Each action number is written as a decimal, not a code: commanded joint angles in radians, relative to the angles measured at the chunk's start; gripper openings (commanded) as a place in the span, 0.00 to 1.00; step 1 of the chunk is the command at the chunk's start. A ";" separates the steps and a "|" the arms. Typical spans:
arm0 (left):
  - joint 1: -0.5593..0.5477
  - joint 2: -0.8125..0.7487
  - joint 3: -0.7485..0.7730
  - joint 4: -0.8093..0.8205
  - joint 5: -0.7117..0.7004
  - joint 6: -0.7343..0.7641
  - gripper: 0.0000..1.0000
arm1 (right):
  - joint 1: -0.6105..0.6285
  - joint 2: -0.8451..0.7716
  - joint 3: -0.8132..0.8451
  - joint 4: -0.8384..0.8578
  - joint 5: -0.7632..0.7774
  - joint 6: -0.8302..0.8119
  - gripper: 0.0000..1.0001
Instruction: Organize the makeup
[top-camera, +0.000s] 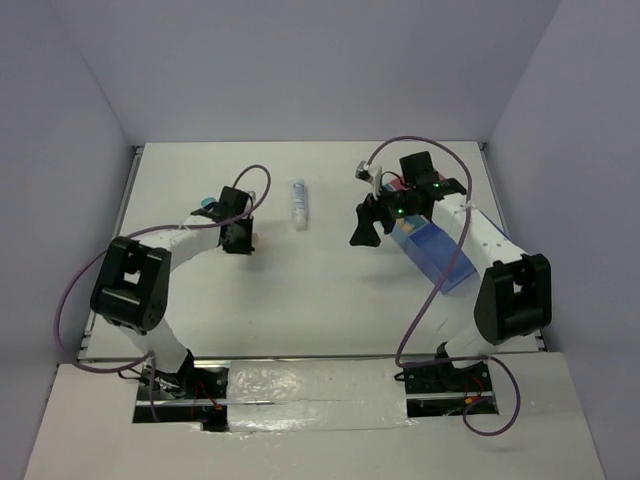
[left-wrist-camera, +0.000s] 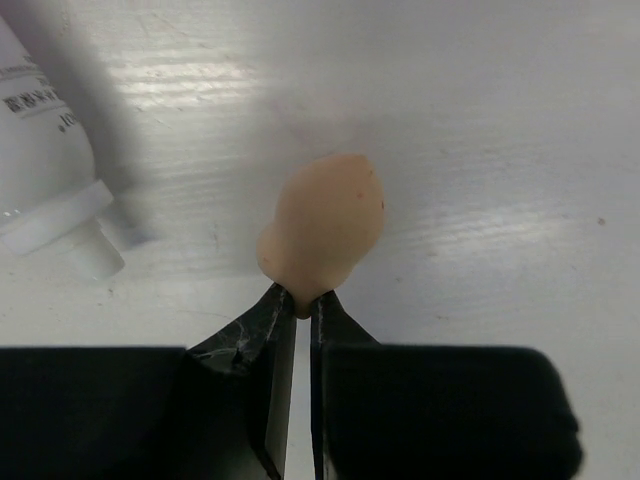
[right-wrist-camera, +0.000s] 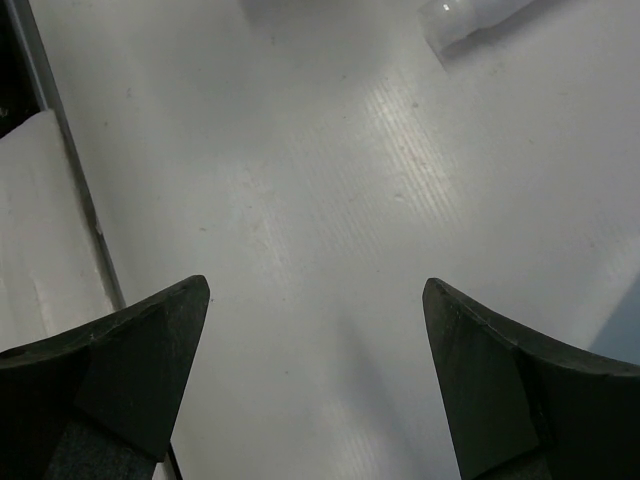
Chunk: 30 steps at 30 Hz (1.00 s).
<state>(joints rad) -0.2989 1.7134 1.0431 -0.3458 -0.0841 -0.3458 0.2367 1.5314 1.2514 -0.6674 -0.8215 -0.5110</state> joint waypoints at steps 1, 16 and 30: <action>0.001 -0.127 -0.051 0.068 0.156 -0.024 0.08 | 0.038 0.035 0.037 -0.031 -0.027 0.015 0.94; -0.118 -0.353 -0.288 0.560 0.596 -0.229 0.09 | 0.131 0.360 0.303 -0.069 -0.261 0.374 0.99; -0.197 -0.290 -0.244 0.613 0.596 -0.280 0.09 | 0.219 0.394 0.302 -0.024 -0.265 0.408 0.90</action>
<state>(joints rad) -0.4877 1.4117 0.7601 0.2108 0.4824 -0.6136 0.4408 1.9194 1.5143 -0.7029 -1.0710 -0.1024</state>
